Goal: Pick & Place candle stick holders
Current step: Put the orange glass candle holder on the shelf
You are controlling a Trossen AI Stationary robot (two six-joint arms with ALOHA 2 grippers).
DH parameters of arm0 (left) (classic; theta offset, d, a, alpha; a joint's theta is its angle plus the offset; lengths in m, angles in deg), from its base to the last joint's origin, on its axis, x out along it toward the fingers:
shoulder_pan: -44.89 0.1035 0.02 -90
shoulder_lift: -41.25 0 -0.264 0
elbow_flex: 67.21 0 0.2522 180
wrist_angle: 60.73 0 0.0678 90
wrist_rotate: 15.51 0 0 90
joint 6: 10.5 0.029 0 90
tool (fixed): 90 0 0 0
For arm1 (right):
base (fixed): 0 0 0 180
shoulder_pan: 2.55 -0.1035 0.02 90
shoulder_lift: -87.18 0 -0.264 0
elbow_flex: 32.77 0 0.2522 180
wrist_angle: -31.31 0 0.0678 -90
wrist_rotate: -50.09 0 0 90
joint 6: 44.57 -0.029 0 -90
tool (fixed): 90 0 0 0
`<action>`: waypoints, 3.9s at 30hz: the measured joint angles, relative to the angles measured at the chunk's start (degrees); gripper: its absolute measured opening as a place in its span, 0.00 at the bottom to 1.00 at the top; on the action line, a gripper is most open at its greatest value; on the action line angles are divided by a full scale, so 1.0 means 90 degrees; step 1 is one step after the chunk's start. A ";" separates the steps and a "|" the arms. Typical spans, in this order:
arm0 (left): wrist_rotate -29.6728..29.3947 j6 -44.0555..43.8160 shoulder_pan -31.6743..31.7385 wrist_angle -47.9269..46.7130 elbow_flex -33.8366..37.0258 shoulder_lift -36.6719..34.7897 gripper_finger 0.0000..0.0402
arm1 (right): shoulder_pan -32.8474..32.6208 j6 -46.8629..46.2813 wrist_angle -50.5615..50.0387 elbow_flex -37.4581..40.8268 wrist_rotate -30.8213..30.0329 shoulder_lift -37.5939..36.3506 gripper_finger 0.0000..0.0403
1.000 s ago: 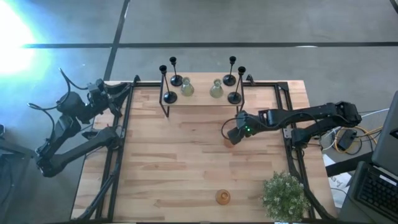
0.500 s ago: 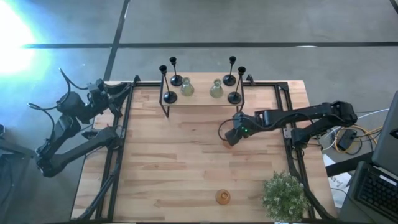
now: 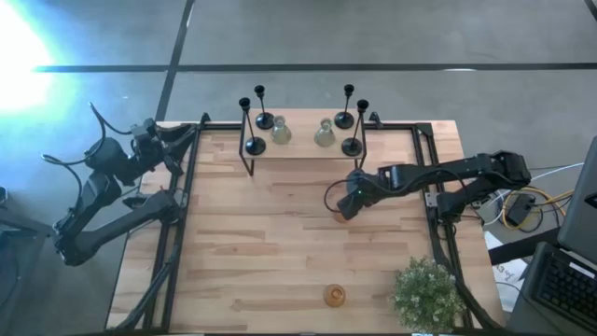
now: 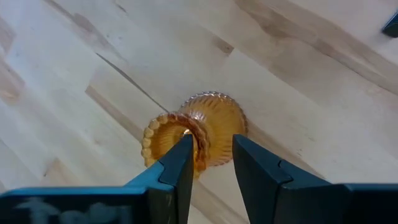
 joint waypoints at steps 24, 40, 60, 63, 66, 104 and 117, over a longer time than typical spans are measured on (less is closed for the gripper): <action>0.0000 0.0000 0.0000 0.0002 0.0000 0.0000 0.41 | 0.0044 0.0394 0.0068 -0.0196 0.0784 -0.0270 0.05; 0.0234 -0.2635 0.0000 0.0347 -0.0005 0.0365 0.41 | 0.0076 0.2295 -0.1595 -0.3245 0.0828 -0.0378 0.04; 0.2120 -0.1575 -0.0590 -0.0707 -0.1057 0.0833 0.41 | 0.0051 0.2448 -0.2532 -0.3716 0.0758 -0.0323 0.04; 0.1470 -0.1343 -0.1149 -0.1480 -0.1409 0.1118 0.41 | 0.0052 0.2444 -0.2535 -0.3716 0.0760 -0.0323 0.04; 0.0935 -0.1322 -0.1927 -0.1533 -0.1633 0.1502 0.41 | 0.0119 0.2405 -0.2531 -0.3716 0.0763 -0.0300 0.04; -0.4481 0.0199 -0.5857 -0.0225 -0.2528 0.5589 0.41 | 0.0486 0.2907 -0.1739 -0.4852 0.1660 0.0796 0.04; -0.2516 0.0406 -0.4932 0.0615 -0.2954 0.6603 0.41 | 0.0484 0.3860 -0.3313 -0.6934 0.1654 0.2209 0.04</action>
